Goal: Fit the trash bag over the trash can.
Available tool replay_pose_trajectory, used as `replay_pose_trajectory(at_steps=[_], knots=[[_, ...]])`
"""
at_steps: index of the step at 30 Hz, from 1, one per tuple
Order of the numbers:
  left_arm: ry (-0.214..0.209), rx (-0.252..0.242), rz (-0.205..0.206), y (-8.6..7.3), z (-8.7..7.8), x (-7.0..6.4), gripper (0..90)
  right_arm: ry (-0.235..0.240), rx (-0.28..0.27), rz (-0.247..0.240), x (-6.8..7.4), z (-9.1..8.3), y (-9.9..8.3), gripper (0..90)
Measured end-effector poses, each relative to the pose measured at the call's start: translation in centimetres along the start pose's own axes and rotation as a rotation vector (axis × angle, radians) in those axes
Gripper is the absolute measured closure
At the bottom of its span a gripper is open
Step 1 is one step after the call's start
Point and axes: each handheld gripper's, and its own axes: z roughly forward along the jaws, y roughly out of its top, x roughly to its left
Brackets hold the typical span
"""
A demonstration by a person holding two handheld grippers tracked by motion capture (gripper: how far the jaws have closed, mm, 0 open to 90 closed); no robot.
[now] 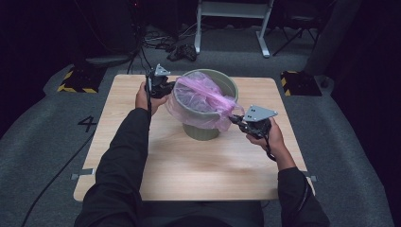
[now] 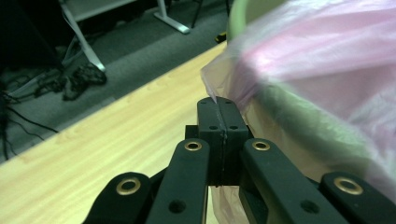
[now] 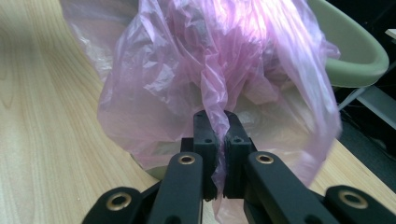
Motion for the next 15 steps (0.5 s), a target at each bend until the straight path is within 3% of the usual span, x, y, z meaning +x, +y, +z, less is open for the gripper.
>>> replay_pose_trajectory(at_steps=[4,9,15], knots=[[-0.057,-0.010,-0.032,-0.6,0.6,0.1,90.0,-0.002,0.005,0.016,-0.2,0.5,-0.4,88.0],[-0.124,-0.029,-0.032,-1.4,0.4,-0.3,90.0,0.025,0.002,0.027,-0.2,0.9,-0.7,88.5],[-0.160,-0.044,-0.022,-2.2,-0.2,-0.7,90.0,0.034,-0.004,0.028,0.2,1.0,-0.8,88.7]])
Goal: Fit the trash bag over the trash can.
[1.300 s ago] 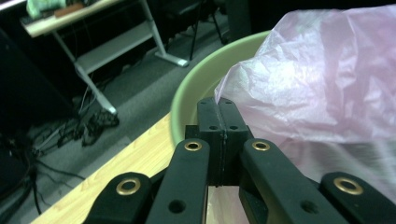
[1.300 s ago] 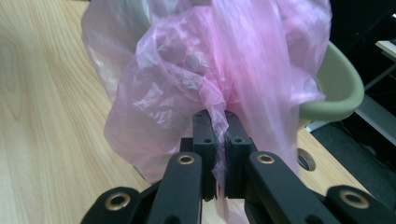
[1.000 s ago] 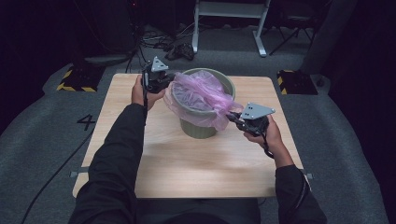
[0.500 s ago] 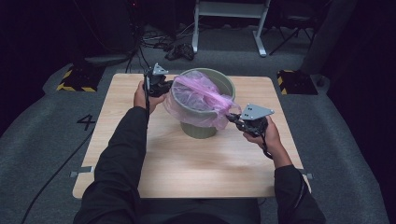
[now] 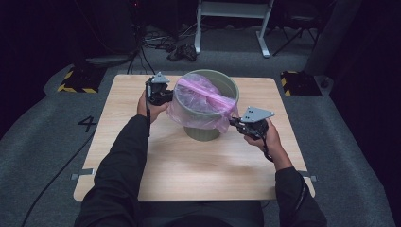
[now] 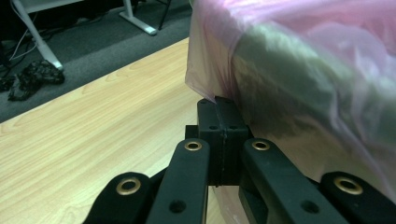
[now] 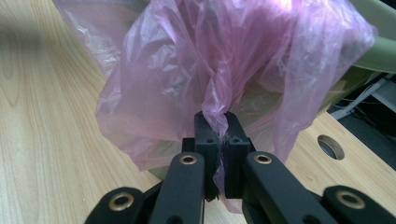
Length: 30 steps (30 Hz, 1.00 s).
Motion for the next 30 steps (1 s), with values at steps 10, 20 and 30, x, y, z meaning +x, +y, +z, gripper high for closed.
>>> replay_pose_trajectory(at_steps=[10,20,30], knots=[[-0.024,-0.007,0.052,-1.2,-1.4,-1.7,90.0,0.001,-0.002,0.014,-0.2,-0.7,-0.8,89.1],[0.099,-0.050,0.055,-0.5,-3.4,-1.3,72.4,-0.066,-0.050,0.049,-1.3,-3.7,-0.8,56.1],[0.060,-0.143,0.005,0.2,-6.2,0.5,45.4,-0.105,-0.129,0.020,-1.1,-8.1,0.8,37.3]])
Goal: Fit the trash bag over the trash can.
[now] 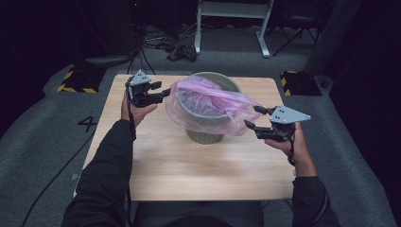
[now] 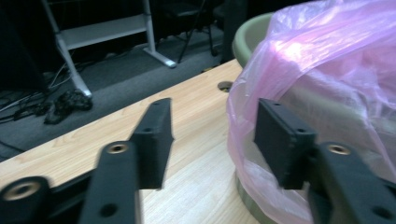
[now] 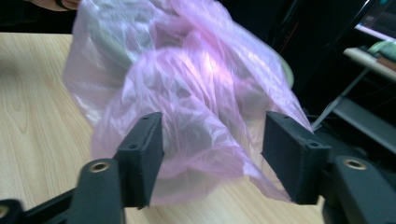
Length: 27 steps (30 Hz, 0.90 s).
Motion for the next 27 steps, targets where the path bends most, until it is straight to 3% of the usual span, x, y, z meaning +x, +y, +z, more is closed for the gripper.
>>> replay_pose_trajectory(at_steps=[1,6,10,12,14,16,18,20,22,23,24,25,26,27], knots=[[-0.014,0.008,0.010,0.1,0.0,-0.1,42.9,0.005,-0.032,0.008,0.0,-0.6,0.3,35.7],[-0.003,0.021,0.022,0.4,0.5,-0.5,40.9,0.019,-0.058,0.000,0.4,-0.9,0.7,28.9],[0.001,0.022,0.022,0.8,0.9,-0.6,39.5,0.023,-0.104,0.041,0.3,-0.7,1.0,26.5],[0.004,0.006,0.021,1.0,1.1,-0.5,39.9,-0.010,-0.115,0.062,0.1,-0.6,1.4,26.5],[-0.002,0.024,0.022,1.1,1.3,-0.4,41.8,-0.023,-0.131,0.081,-0.3,-0.4,1.9,27.0],[0.004,0.027,0.031,1.3,1.6,-0.3,46.1,-0.067,-0.112,0.102,-0.9,0.4,2.5,27.8],[-0.012,0.021,0.021,1.4,1.8,0.0,48.2,-0.067,-0.091,0.100,-1.1,0.9,2.6,27.2],[-0.001,0.028,0.029,1.6,2.0,0.1,53.1,-0.068,-0.017,0.103,-2.0,2.1,2.4,26.8],[-0.016,0.032,0.044,1.7,2.4,0.3,57.5,-0.053,0.048,0.152,-3.6,3.6,1.9,27.6],[-0.016,0.032,0.044,1.7,2.4,0.3,57.2,-0.053,0.048,0.152,-3.6,3.6,1.9,27.6],[-0.019,0.028,0.044,1.8,2.6,0.3,57.2,-0.056,0.070,0.149,-4.0,4.0,1.8,32.4],[-0.022,0.029,0.040,1.9,2.7,0.4,54.9,-0.027,0.088,0.145,-4.7,4.5,1.7,53.9],[-0.018,0.030,0.037,2.0,2.9,0.4,54.9,-0.027,0.088,0.145,-4.7,4.5,1.7,53.9],[-0.022,0.031,0.036,2.1,3.1,0.4,55.6,-0.019,0.092,0.148,-5.0,4.7,1.7,61.2]])
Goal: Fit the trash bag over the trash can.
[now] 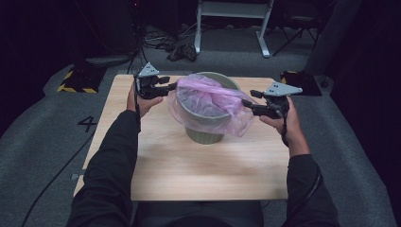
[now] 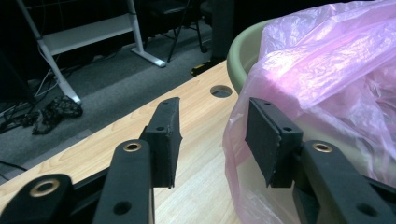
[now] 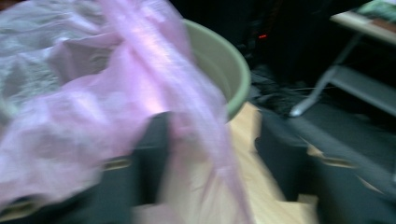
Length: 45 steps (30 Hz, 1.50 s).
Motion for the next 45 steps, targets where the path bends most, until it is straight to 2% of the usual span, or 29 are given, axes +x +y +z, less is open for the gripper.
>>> replay_pose_trajectory(at_steps=[2,4,5,6,7,9,10,11,13,17,18,20,22,25,26,29,31,34,38,41,43,45], knots=[[-0.008,0.007,0.004,0.2,0.4,0.0,60.1,0.001,0.001,-0.005,-0.3,0.3,0.2,76.3],[-0.030,0.003,0.018,0.2,0.7,-0.2,69.8,0.011,-0.025,0.003,-0.5,0.5,0.3,85.1],[-0.025,0.003,0.031,0.3,0.9,-0.4,73.1,0.007,-0.033,0.006,-0.5,0.7,0.4,87.1],[-0.031,0.001,0.040,0.3,1.1,-0.6,83.8,-0.025,-0.041,0.024,-0.8,1.3,0.6,88.7],[-0.044,0.001,0.047,0.4,1.4,-0.7,83.8,-0.025,-0.041,0.024,-0.8,1.3,0.6,88.7],[-0.038,0.005,0.049,0.3,1.8,-0.9,89.8,-0.048,-0.045,0.046,-1.1,2.1,0.7,89.9],[-0.041,-0.002,0.038,0.2,2.0,-0.9,90.0,-0.073,-0.029,0.067,-1.6,3.2,0.7,90.0],[-0.043,0.001,0.029,0.2,2.2,-0.8,90.0,-0.073,-0.029,0.067,-1.6,3.2,0.7,90.0],[-0.044,0.013,0.015,-0.1,2.6,-0.6,90.0,-0.087,-0.006,0.098,-2.2,4.4,0.5,90.0],[-0.065,0.013,-0.018,-0.6,3.0,-0.4,90.0,-0.067,0.001,0.156,-2.9,5.8,-0.1,90.0],[-0.081,0.012,-0.029,-0.7,3.1,-0.3,90.0,-0.050,-0.005,0.179,-3.1,5.9,-0.3,90.0],[-0.100,0.028,-0.021,-0.9,3.3,-0.5,90.0,-0.021,-0.019,0.209,-3.4,6.0,-0.7,90.0],[-0.110,0.039,0.008,-1.1,3.2,-1.2,90.0,0.004,-0.017,0.198,-3.3,6.0,-0.8,90.0],[-0.159,0.019,0.027,-1.3,2.3,-1.9,90.0,0.039,-0.021,0.169,-2.9,5.3,-1.0,90.0],[-0.174,0.009,0.036,-1.3,1.9,-2.2,90.0,0.074,-0.030,0.157,-2.7,4.6,-1.2,90.0],[-0.203,0.006,0.080,-1.6,0.6,-3.2,90.0,0.093,-0.028,0.135,-2.2,4.0,-1.3,90.0],[-0.188,0.018,0.107,-1.7,0.1,-3.6,90.0,0.103,-0.024,0.112,-1.8,3.4,-1.3,90.0],[-0.150,0.025,0.098,-1.9,0.0,-3.4,90.0,0.080,-0.034,0.115,-1.6,3.2,-1.2,90.0],[-0.131,0.021,0.066,-2.1,0.8,-3.1,90.0,0.032,-0.046,0.167,-1.8,3.9,-1.1,90.0],[-0.119,0.039,0.057,-2.3,1.8,-3.3,90.0,-0.002,-0.008,0.189,-1.9,5.0,-1.5,90.0],[-0.128,0.060,0.041,-2.7,2.6,-3.3,90.0,0.000,0.006,0.227,-2.1,5.8,-2.1,90.0],[-0.117,0.103,0.036,-3.3,3.5,-3.5,90.0,0.013,0.034,0.253,-2.2,6.6,-3.0,90.0]])
